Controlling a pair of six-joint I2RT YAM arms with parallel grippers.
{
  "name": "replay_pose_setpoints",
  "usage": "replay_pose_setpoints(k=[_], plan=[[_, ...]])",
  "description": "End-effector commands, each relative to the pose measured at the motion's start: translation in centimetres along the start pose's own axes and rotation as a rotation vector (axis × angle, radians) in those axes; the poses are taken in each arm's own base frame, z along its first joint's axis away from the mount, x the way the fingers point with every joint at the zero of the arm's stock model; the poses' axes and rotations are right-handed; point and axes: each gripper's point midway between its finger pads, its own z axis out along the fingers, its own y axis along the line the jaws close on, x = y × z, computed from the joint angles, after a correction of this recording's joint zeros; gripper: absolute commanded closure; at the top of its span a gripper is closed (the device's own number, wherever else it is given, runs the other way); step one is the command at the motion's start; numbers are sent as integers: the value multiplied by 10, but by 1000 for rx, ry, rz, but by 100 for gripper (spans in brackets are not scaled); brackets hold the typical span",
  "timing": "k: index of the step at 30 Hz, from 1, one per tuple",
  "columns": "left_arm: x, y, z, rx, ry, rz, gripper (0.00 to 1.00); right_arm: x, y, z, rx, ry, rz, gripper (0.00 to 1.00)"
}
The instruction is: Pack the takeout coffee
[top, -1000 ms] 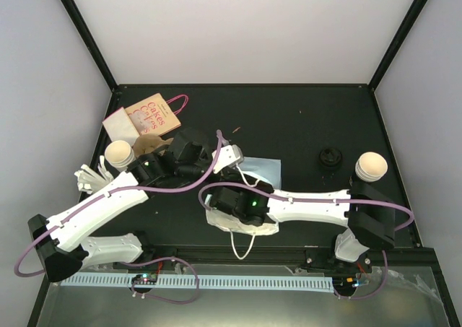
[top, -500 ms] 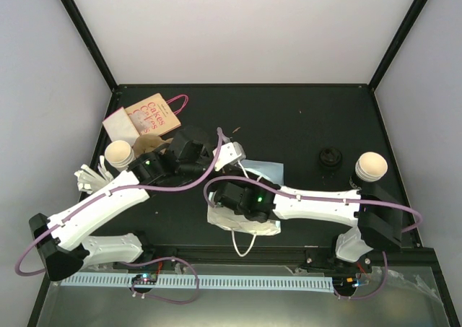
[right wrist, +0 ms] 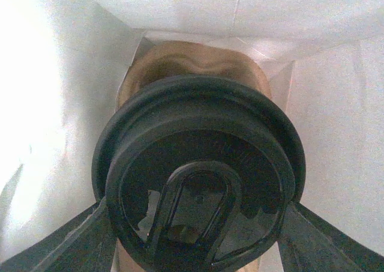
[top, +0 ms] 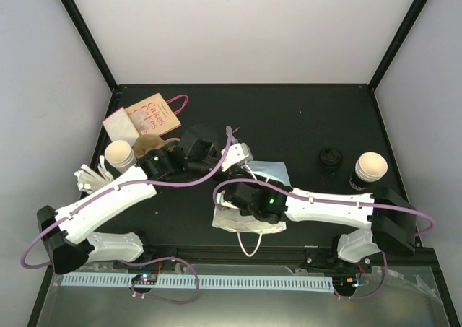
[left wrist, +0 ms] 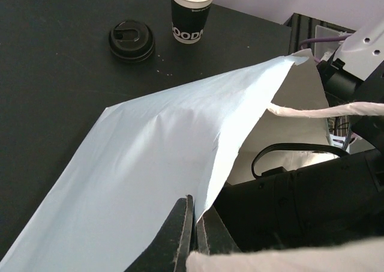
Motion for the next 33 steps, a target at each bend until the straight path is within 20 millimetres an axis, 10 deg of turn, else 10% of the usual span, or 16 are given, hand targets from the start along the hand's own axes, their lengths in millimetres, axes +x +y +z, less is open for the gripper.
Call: replay_pose_setpoints(k=[1, 20, 28, 33], plan=[[-30, -30, -14, 121, -79, 18, 98, 15, 22, 9, -104, 45, -40, 63], [-49, -32, -13, 175, -64, -99, 99, 8, 12, -9, -145, 16, 11, 60], [-46, -23, -4, 158, -29, -166, 98, -4, 0, -28, -153, -47, 39, 2], [-48, -17, -4, 140, -20, -197, 98, -4, -8, -39, -133, -74, 67, 0]])
